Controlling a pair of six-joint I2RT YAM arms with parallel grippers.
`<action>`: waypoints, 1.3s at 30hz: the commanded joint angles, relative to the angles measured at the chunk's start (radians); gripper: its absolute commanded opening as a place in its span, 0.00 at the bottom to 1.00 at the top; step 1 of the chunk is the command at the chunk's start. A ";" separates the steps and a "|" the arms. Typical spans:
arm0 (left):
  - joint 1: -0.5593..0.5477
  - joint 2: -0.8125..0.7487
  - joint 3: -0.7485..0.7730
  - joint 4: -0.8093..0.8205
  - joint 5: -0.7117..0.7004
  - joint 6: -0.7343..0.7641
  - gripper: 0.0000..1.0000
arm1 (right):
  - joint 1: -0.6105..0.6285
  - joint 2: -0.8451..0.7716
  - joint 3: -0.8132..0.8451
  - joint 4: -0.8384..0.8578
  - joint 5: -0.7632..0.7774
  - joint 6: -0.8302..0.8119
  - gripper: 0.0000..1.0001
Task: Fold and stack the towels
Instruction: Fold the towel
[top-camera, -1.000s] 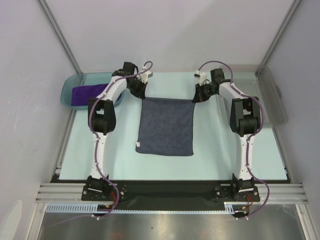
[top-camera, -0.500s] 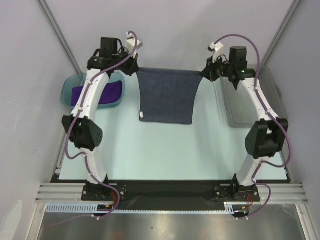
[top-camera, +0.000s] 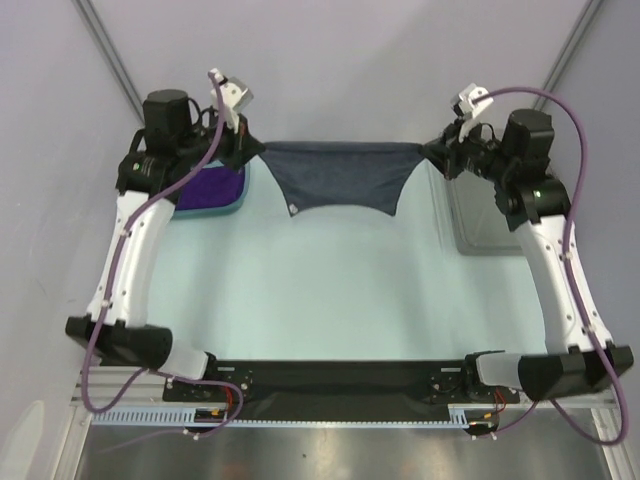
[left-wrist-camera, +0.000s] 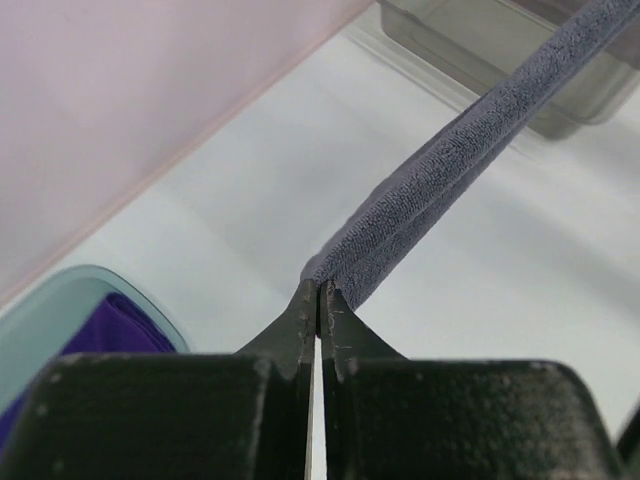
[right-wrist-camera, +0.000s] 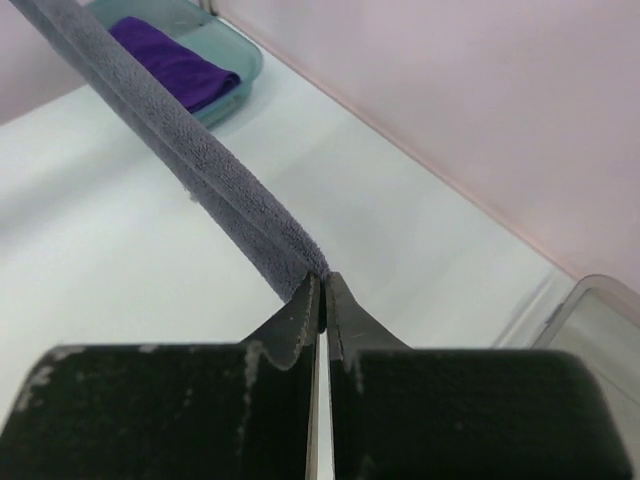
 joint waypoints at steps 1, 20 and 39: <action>0.002 -0.168 -0.137 0.048 0.016 -0.045 0.00 | 0.012 -0.150 -0.093 -0.031 0.049 0.048 0.00; -0.193 -0.799 -0.829 0.224 0.011 -0.307 0.01 | 0.338 -0.771 -0.563 -0.143 0.184 0.266 0.00; -0.139 0.013 -0.569 0.539 -0.270 -0.270 0.00 | 0.153 0.044 -0.441 0.390 0.246 0.131 0.00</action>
